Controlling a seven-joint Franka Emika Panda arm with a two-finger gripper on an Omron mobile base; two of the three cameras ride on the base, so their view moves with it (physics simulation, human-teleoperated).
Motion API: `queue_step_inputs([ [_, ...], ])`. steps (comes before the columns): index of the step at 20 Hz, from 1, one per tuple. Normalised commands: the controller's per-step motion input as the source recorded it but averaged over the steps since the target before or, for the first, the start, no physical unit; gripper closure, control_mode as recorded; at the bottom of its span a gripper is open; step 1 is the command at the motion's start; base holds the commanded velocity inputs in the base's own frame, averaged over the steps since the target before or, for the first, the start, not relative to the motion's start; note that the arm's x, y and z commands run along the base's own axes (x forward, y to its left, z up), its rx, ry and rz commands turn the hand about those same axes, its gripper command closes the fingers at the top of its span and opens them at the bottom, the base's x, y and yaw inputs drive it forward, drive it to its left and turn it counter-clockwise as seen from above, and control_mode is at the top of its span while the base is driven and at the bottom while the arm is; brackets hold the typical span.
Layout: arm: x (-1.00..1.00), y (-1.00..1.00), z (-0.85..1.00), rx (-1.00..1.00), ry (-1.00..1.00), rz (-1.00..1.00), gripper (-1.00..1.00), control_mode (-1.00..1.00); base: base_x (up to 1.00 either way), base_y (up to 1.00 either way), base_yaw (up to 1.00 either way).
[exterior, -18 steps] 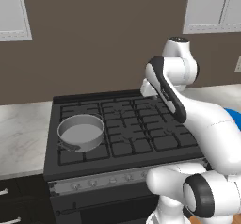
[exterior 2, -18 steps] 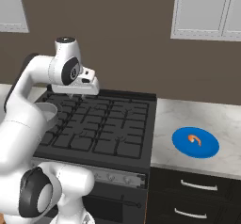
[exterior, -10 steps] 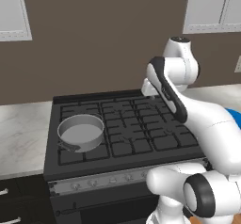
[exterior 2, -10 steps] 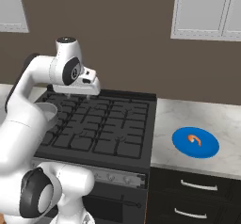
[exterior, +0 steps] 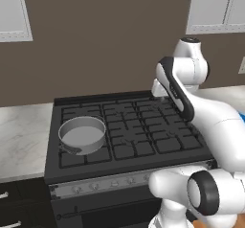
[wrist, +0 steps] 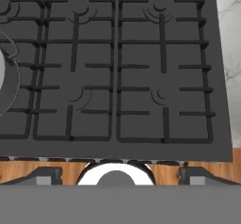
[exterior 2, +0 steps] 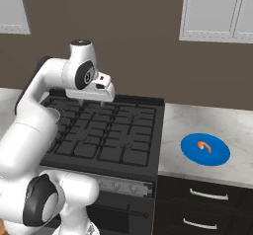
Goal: Retrieve the frozen meat and place it in the pot on a burner. Then turn the burner on.
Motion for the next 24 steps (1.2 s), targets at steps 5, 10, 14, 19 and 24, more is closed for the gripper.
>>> queue_step_inputs([
  [5, 0.23, -0.74, -0.15, 0.0, 0.14, -0.18, -1.0, -1.0, 0.0, 0.0, 0.0],
  [10, 0.32, -0.92, -0.2, 0.0, 0.14, -0.2, -1.0, -1.0, 0.0, 0.0, 0.0],
  [14, 0.23, -0.82, -0.26, 0.0, 0.08, -0.21, -1.0, -1.0, 0.0, 0.0, 0.0],
  [19, 0.06, -0.84, -0.28, 0.0, 0.01, -0.2, -1.0, -1.0, 0.0, 0.0, 0.0],
  [24, 0.05, -0.88, -0.28, 0.0, 0.03, -0.2, -1.0, -1.0, 0.0, 0.0, 0.0],
])
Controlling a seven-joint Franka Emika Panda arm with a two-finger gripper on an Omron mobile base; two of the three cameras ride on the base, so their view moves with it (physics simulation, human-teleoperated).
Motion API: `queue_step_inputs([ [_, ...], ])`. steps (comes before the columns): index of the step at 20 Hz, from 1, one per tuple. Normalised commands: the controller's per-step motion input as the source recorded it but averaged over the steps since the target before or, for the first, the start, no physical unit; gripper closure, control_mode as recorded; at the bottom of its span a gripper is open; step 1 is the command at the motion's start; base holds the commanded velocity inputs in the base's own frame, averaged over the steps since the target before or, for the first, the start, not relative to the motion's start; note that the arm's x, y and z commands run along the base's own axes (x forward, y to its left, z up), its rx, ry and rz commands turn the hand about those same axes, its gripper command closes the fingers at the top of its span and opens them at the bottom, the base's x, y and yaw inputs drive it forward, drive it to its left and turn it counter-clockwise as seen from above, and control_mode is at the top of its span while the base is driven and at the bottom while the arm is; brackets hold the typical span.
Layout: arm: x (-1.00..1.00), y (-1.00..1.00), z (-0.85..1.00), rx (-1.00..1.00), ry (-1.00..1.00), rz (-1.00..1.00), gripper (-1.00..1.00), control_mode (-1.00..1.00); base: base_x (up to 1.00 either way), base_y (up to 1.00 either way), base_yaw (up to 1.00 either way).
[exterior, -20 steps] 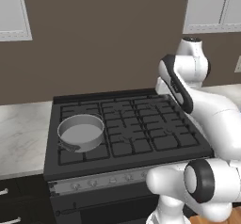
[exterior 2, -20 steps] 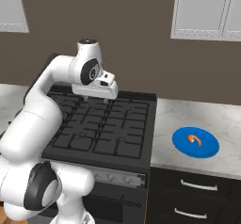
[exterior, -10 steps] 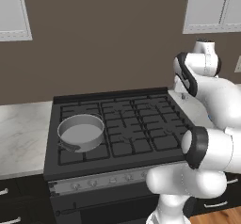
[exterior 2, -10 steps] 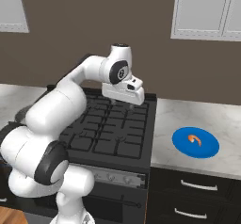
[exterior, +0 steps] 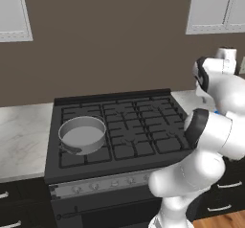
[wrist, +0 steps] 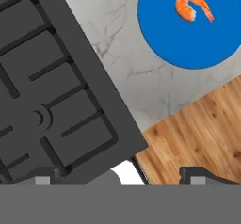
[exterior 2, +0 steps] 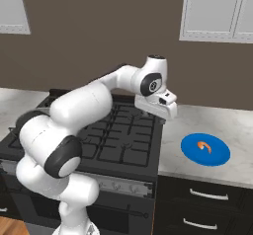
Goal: Retrieve the frozen meat and place it in the pot on a burner. Then turn the burner on.
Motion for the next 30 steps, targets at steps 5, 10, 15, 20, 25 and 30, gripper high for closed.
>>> queue_step_inputs([
  [5, 0.07, -0.87, -0.17, 0.0, 0.03, -0.17, -1.0, -1.0, 0.0, 0.0, 0.0],
  [10, 0.03, -0.52, -0.04, 0.0, 0.01, -0.09, -1.0, -1.0, 0.0, 0.0, 0.0],
  [15, 0.15, -0.42, -0.18, 0.0, 0.0, -0.01, -1.0, -1.0, 0.0, 0.0, 0.0],
  [20, 0.34, -0.55, -0.3, 0.0, 0.0, -0.04, -1.0, -1.0, 0.0, 0.0, 0.0],
  [25, 0.27, -0.34, -0.27, 0.0, 0.0, -0.01, -1.0, -1.0, 0.0, 0.0, 0.0],
  [30, 0.33, -0.34, -0.1, 0.01, 0.04, 0.0, -1.0, -1.0, 0.0, 0.0, 0.0],
])
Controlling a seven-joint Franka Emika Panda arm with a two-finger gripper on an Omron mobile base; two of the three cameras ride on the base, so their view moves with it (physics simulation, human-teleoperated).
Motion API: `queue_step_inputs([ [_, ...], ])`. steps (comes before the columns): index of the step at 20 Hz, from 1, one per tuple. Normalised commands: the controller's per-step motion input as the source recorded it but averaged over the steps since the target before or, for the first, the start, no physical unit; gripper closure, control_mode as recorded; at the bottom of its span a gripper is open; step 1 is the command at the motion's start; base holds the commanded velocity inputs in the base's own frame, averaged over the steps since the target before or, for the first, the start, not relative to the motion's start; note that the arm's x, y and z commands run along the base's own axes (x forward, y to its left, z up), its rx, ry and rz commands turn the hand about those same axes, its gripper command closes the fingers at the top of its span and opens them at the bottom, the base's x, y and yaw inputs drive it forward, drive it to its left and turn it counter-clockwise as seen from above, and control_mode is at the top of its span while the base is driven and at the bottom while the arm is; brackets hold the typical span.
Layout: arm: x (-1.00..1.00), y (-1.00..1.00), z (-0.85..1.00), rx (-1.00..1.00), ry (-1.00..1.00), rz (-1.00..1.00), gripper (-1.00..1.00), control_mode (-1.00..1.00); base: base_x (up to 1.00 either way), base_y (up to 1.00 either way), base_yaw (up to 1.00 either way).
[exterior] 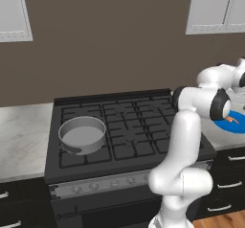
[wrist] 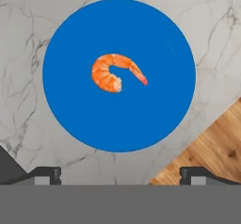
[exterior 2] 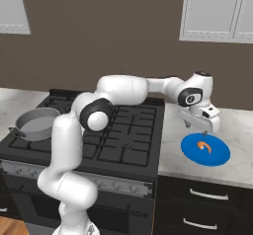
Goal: Retrieve the frozen meat and place it in the pot on a burner. Then turn the burner on.
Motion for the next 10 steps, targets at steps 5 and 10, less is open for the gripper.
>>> queue_step_inputs([
  [5, 0.18, -0.18, -0.16, 0.01, 0.04, 0.0, -1.0, -1.0, 0.0, 0.0, 0.0],
  [10, 0.14, 0.0, -0.24, 0.0, 0.01, 0.0, -1.0, -1.0, 0.0, 0.0, 0.0],
])
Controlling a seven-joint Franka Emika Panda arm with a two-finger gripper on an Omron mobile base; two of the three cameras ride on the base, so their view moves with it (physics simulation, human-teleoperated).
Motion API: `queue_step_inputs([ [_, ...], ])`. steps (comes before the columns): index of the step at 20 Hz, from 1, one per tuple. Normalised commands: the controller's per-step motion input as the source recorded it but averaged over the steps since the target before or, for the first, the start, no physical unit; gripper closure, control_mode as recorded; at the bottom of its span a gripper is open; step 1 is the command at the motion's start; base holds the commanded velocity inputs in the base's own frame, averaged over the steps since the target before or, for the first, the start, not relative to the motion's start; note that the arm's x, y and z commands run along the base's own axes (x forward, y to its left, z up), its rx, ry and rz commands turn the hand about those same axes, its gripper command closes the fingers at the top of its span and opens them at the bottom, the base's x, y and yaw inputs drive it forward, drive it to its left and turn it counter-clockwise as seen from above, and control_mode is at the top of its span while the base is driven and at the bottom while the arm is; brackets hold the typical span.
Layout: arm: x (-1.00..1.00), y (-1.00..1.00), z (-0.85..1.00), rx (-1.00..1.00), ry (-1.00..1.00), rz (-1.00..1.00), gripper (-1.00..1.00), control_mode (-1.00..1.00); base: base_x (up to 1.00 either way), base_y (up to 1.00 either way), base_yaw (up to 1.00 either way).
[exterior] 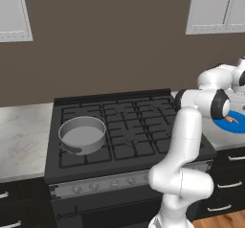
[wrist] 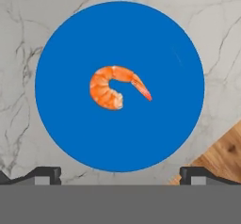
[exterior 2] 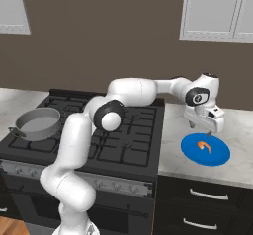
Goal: Retrieve the frozen meat and place it in the pot on a burner. Then turn the burner on.
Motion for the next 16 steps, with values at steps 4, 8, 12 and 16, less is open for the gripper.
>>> queue_step_inputs([
  [4, 0.13, 0.0, -0.28, 0.0, 0.02, 0.0, -1.0, -1.0, 0.0, 0.0, 0.0],
  [8, 0.11, 0.0, -0.31, 0.0, 0.05, 0.0, -1.0, -1.0, 0.0, 0.0, 0.0],
  [12, 0.17, -0.01, -0.37, 0.0, 0.04, 0.0, -1.0, -1.0, 0.0, 0.0, 0.0],
  [16, 0.25, -0.23, -0.28, 0.01, 0.03, 0.02, -1.0, -1.0, 0.0, 0.0, 0.0],
])
